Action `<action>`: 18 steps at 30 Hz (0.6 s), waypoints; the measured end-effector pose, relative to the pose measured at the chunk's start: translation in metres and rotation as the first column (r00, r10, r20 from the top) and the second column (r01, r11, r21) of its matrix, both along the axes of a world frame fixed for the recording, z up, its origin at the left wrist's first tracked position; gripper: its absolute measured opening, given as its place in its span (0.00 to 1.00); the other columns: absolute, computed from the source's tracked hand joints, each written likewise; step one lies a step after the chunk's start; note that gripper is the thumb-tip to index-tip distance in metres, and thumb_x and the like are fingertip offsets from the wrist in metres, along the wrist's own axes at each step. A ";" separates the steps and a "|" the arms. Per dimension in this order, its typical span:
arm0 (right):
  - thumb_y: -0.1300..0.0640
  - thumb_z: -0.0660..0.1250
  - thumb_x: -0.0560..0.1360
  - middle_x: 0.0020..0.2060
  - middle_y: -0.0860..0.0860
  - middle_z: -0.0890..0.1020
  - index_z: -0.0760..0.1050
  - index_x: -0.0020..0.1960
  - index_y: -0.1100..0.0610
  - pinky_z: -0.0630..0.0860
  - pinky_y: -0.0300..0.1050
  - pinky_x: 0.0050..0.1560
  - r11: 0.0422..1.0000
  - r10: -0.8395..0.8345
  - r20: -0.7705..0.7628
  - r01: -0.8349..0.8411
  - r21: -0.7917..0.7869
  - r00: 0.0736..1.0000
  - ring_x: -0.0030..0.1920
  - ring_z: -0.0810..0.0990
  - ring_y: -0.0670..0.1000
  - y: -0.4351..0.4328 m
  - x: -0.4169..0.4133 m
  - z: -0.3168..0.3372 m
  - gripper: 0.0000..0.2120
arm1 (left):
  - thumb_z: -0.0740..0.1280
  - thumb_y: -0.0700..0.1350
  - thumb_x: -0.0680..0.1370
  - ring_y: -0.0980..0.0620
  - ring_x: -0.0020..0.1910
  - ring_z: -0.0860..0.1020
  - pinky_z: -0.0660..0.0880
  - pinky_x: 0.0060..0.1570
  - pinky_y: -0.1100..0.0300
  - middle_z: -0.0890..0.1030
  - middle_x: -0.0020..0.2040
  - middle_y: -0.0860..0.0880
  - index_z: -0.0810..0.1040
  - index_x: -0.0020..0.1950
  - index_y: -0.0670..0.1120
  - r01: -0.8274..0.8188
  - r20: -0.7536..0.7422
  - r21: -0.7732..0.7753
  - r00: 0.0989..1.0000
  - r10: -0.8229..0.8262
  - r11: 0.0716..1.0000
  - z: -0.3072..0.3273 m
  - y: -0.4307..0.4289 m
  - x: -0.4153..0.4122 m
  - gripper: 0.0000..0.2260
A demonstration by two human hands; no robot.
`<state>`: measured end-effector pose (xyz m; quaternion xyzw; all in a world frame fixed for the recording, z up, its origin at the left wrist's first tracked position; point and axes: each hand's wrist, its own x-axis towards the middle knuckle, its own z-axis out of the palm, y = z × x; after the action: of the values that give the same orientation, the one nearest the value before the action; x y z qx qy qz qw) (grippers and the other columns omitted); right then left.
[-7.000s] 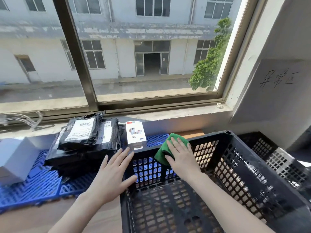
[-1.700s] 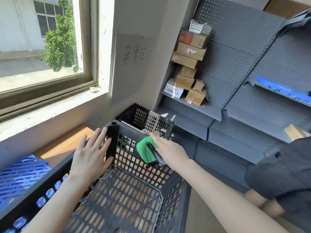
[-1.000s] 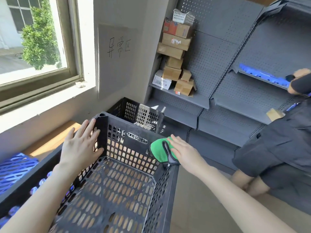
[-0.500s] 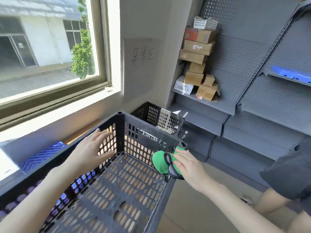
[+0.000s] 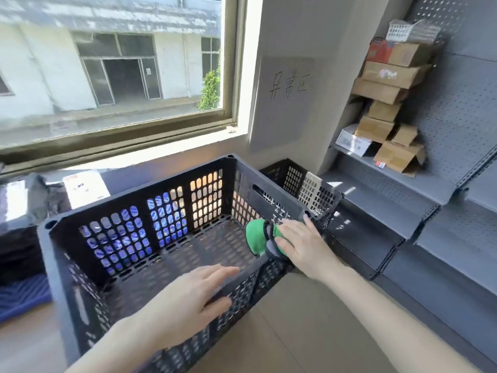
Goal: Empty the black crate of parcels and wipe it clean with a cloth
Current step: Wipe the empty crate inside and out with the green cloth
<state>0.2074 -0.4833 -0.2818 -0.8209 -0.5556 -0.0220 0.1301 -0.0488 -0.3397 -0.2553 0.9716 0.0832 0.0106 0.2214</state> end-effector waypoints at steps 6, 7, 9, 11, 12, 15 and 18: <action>0.42 0.40 0.77 0.68 0.52 0.74 0.72 0.67 0.58 0.46 0.55 0.76 0.998 -0.057 0.053 0.059 -0.028 0.997 0.73 0.63 0.49 0.002 0.040 0.002 0.33 | 0.52 0.48 0.84 0.57 0.76 0.59 0.53 0.71 0.65 0.65 0.74 0.60 0.50 0.78 0.61 -0.090 0.009 0.130 0.996 0.089 0.987 -0.026 -0.012 -0.028 0.24; 0.44 0.44 0.79 0.67 0.53 0.75 0.73 0.66 0.59 0.48 0.56 0.76 0.998 -0.059 0.037 0.059 -0.011 0.998 0.73 0.65 0.50 0.006 0.037 -0.001 0.28 | 0.51 0.48 0.84 0.57 0.77 0.58 0.55 0.72 0.63 0.64 0.75 0.61 0.48 0.78 0.62 -0.106 0.000 0.150 0.994 0.107 0.983 -0.031 -0.013 -0.031 0.24; 0.49 0.50 0.81 0.60 0.54 0.78 0.76 0.59 0.58 0.52 0.59 0.75 0.997 -0.062 -0.023 0.062 0.039 0.998 0.68 0.70 0.53 0.011 0.025 -0.007 0.20 | 0.51 0.48 0.85 0.57 0.77 0.56 0.54 0.74 0.60 0.62 0.76 0.61 0.46 0.78 0.62 -0.138 -0.004 0.176 0.990 0.141 0.975 -0.035 -0.013 -0.034 0.24; 0.47 0.48 0.79 0.47 0.49 0.76 0.72 0.48 0.53 0.57 0.62 0.72 0.995 -0.031 -0.062 0.036 0.096 0.998 0.57 0.74 0.54 0.014 0.007 -0.010 0.16 | 0.53 0.49 0.84 0.56 0.77 0.58 0.56 0.74 0.57 0.64 0.75 0.60 0.51 0.78 0.61 -0.175 0.025 0.215 0.985 0.173 0.961 -0.036 -0.013 -0.036 0.23; 0.46 0.46 0.79 0.45 0.47 0.74 0.70 0.47 0.51 0.58 0.62 0.72 0.995 -0.009 -0.073 0.016 0.098 0.997 0.55 0.74 0.53 0.015 -0.001 -0.011 0.16 | 0.56 0.50 0.83 0.56 0.76 0.61 0.58 0.74 0.54 0.66 0.74 0.59 0.55 0.78 0.60 -0.191 0.026 0.239 0.981 0.191 0.952 -0.036 -0.012 -0.039 0.23; 0.45 0.46 0.79 0.46 0.48 0.76 0.73 0.52 0.55 0.56 0.57 0.74 0.996 0.054 -0.072 -0.049 0.073 0.996 0.54 0.73 0.52 0.023 -0.027 -0.015 0.20 | 0.58 0.56 0.82 0.54 0.73 0.67 0.65 0.71 0.50 0.71 0.72 0.58 0.62 0.75 0.57 -0.250 0.063 0.289 0.968 0.242 0.924 -0.033 -0.008 -0.052 0.22; 0.45 0.46 0.80 0.45 0.47 0.75 0.72 0.54 0.55 0.56 0.54 0.74 0.986 0.129 -0.052 -0.122 0.114 0.990 0.51 0.73 0.50 0.028 -0.057 -0.019 0.20 | 0.51 0.61 0.79 0.53 0.70 0.71 0.67 0.68 0.50 0.74 0.69 0.56 0.66 0.73 0.55 -0.298 0.069 0.331 0.954 0.292 0.896 -0.026 -0.003 -0.072 0.24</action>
<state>0.1503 -0.4549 -0.3011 -0.7761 -0.6001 -0.0201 0.1926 -0.1206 -0.3430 -0.2817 0.9711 0.2242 0.0667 0.0483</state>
